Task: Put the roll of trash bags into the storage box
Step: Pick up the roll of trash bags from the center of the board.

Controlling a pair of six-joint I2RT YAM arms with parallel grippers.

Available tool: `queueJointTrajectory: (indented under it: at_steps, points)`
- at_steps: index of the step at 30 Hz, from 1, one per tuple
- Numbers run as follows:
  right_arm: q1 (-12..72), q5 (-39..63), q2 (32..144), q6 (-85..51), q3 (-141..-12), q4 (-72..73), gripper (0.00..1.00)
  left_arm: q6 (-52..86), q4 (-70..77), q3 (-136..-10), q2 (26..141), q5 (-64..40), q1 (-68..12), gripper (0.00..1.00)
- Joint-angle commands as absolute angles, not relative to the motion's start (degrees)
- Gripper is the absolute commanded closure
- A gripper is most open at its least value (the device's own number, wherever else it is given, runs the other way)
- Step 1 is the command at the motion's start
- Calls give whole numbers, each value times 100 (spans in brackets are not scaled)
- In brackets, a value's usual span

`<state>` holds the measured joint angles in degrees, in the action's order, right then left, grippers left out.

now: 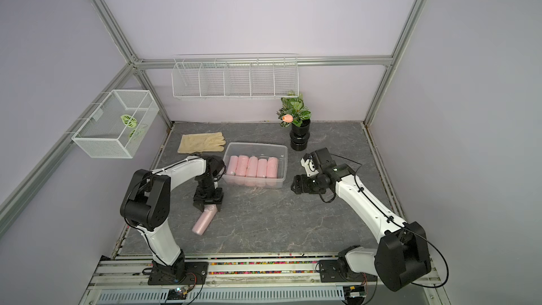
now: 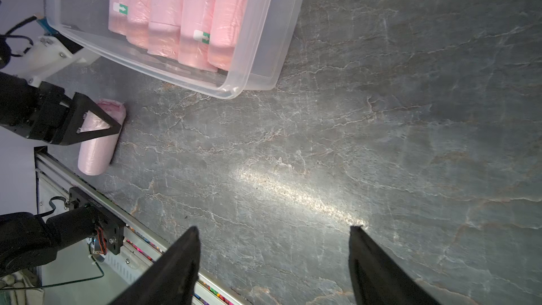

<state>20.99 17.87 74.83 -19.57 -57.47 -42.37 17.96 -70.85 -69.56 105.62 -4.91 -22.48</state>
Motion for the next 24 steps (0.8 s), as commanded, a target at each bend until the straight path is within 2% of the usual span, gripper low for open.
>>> queueJointTrajectory:
  at_steps: [1, 9, 15, 19, 24]
  points:
    - [2049, 1793, 7399, -1837, -5646, -4202, 19, 1996, -6846, -7355, 10770, -873, -2525, 33]
    - [2035, 1785, 7383, -1837, -5650, -4219, 19, 2238, -6560, -7605, 11243, -1055, -3121, 38]
    - [2030, 1763, 7347, -1837, -5636, -4247, 19, 2570, -6261, -7161, 10978, -1078, -3285, 41]
    - [2030, 1767, 7342, -1837, -5642, -4247, 19, 2999, -5980, -6830, 10527, -918, -3314, 35]
    - [2030, 1768, 7319, -1837, -5634, -4263, 19, 3366, -5727, -6535, 9885, -647, -3322, 22]
